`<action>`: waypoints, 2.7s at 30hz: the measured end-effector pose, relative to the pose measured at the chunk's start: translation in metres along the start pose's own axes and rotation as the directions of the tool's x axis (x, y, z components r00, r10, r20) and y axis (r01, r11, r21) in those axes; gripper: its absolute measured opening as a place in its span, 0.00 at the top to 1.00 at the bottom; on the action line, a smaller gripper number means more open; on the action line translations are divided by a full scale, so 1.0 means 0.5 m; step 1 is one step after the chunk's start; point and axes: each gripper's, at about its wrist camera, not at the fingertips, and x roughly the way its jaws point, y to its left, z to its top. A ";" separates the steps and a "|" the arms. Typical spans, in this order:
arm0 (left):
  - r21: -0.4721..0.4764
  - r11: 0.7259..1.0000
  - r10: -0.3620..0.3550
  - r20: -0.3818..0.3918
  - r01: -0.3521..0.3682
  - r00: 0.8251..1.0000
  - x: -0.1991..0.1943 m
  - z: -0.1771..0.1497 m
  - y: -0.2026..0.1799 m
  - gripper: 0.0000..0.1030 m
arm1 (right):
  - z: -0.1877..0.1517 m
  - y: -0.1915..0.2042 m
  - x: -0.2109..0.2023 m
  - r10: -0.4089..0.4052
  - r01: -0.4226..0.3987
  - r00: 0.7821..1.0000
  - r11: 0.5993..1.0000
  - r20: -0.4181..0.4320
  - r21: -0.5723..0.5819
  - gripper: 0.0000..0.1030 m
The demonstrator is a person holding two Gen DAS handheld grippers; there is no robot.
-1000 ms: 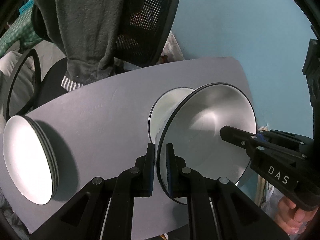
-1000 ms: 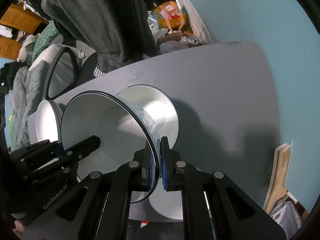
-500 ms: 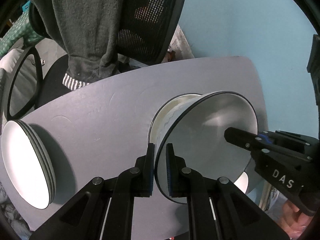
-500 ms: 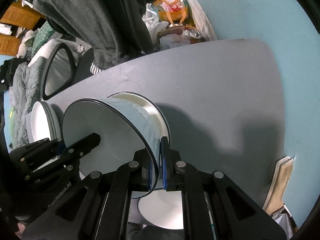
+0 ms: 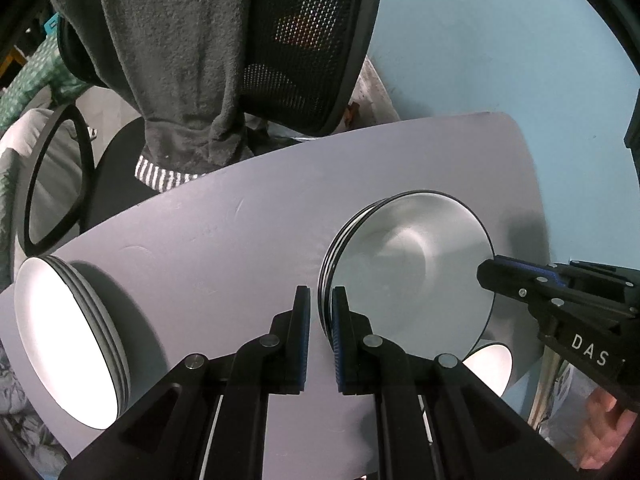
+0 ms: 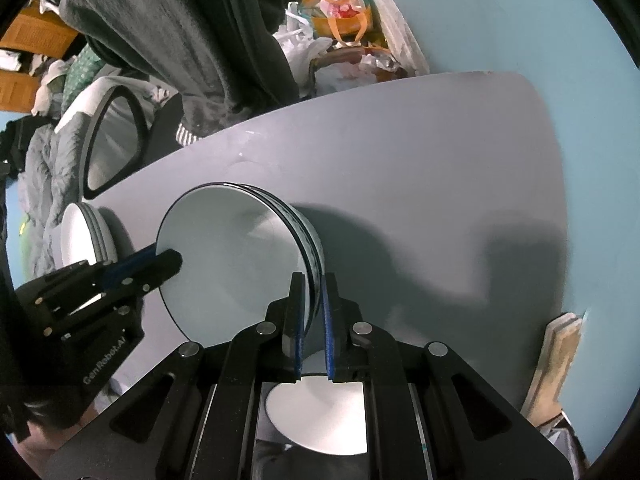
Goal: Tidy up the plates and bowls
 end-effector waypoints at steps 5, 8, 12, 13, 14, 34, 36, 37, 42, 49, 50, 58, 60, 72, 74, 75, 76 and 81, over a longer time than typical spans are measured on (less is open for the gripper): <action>-0.003 1.000 0.014 0.012 -0.014 1.000 -0.014 -0.008 -0.002 0.87 | -0.004 0.004 -0.006 -0.045 0.045 0.999 0.999 0.016 -0.010 0.85; -0.001 1.000 0.028 0.027 -0.028 0.999 -0.025 -0.015 -0.001 0.82 | -0.006 0.008 -0.018 -0.086 0.087 0.995 0.996 0.043 -0.019 0.74; -0.001 0.999 0.043 0.064 -0.043 0.997 -0.051 -0.028 -0.002 0.71 | -0.011 0.015 -0.045 -0.105 0.108 0.991 0.994 0.082 -0.029 0.63; 0.000 0.999 0.042 0.073 -0.042 0.996 -0.057 -0.030 -0.003 0.69 | -0.013 0.018 -0.052 -0.112 0.115 0.989 0.993 0.093 -0.031 0.60; 0.004 0.999 0.037 0.085 -0.037 0.996 -0.067 -0.035 -0.004 0.68 | -0.016 0.022 -0.063 -0.119 0.124 0.987 0.992 0.109 -0.035 0.59; 0.081 0.997 -0.013 0.259 -0.008 0.966 -0.262 -0.122 -0.026 0.39 | -0.097 0.083 -0.222 -0.123 0.137 0.941 0.990 0.314 -0.025 0.42; 0.088 0.996 -0.018 0.262 -0.005 0.965 -0.276 -0.131 -0.031 0.39 | -0.110 0.084 -0.236 -0.126 0.138 0.936 0.990 0.330 -0.013 0.42; 0.090 0.996 -0.022 0.265 -0.002 0.964 -0.284 -0.136 -0.033 0.38 | -0.118 0.085 -0.243 -0.125 0.135 0.933 0.991 0.337 -0.006 0.42; 0.100 0.995 -0.051 0.290 0.023 0.956 -0.325 -0.157 -0.040 0.35 | -0.151 0.081 -0.273 -0.128 0.128 0.921 0.991 0.368 0.024 0.41; 0.162 0.987 -0.078 0.327 0.026 0.942 -0.369 -0.179 -0.058 0.32 | -0.190 0.081 -0.301 -0.139 0.122 0.904 0.990 0.403 0.067 0.40; 0.163 0.986 -0.082 0.331 0.029 0.940 -0.372 -0.183 -0.057 0.32 | -0.195 0.081 -0.306 -0.140 0.122 0.902 0.990 0.409 0.072 0.40; 0.199 0.978 -0.126 0.320 0.063 0.939 -0.381 -0.205 -0.064 0.32 | -0.240 0.071 -0.338 -0.156 0.112 0.881 0.986 0.446 0.125 0.39; 0.209 0.975 -0.138 0.313 0.074 0.940 -0.378 -0.210 -0.070 0.32 | -0.251 0.067 -0.341 -0.159 0.107 0.878 0.984 0.451 0.139 0.39; 0.291 0.951 -0.185 0.280 0.101 0.942 -0.356 -0.225 -0.125 0.32 | -0.311 0.026 -0.343 -0.193 0.102 0.877 0.970 0.440 0.223 0.38; 0.302 0.948 -0.186 0.276 0.099 0.943 -0.351 -0.226 -0.132 0.32 | -0.317 0.019 -0.338 -0.195 0.099 0.879 0.967 0.434 0.234 0.38; 0.310 0.946 -0.187 0.272 0.098 0.944 -0.346 -0.226 -0.136 0.32 | -0.322 0.015 -0.336 -0.196 0.098 0.880 0.966 0.433 0.239 0.38; 0.314 0.944 -0.189 0.268 0.099 0.945 -0.343 -0.226 -0.139 0.32 | -0.325 0.011 -0.333 -0.196 0.095 0.882 0.964 0.429 0.246 0.38; 0.328 0.938 -0.195 0.240 0.110 0.951 -0.315 -0.225 -0.147 0.32 | -0.338 -0.010 -0.320 -0.206 0.097 0.887 0.958 0.412 0.270 0.38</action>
